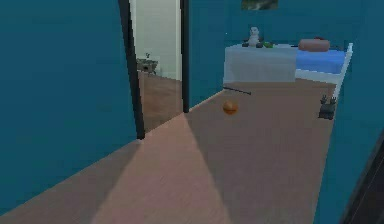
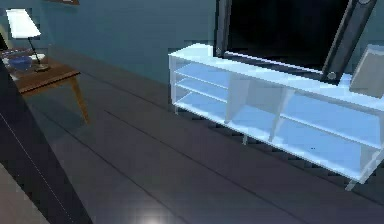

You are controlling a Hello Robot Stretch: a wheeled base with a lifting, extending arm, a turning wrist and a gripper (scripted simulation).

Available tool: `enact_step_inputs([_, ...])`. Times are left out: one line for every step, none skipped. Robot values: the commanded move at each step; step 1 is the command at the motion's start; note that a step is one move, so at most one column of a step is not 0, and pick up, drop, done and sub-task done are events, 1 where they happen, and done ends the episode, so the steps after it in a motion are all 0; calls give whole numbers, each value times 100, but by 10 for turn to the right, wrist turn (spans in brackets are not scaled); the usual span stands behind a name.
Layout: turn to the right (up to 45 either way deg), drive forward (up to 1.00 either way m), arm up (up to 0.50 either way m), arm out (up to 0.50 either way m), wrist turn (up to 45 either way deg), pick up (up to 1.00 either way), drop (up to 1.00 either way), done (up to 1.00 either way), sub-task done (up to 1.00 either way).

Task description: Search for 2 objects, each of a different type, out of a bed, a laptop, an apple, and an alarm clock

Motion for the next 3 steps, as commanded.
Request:
enact_step_inputs([0,50,0,0,0,0,0,0,0])
enact_step_inputs([180,0,0,0,0,0,0,0,0])
enact_step_inputs([0,5,0,0,0,0,0,0,0])
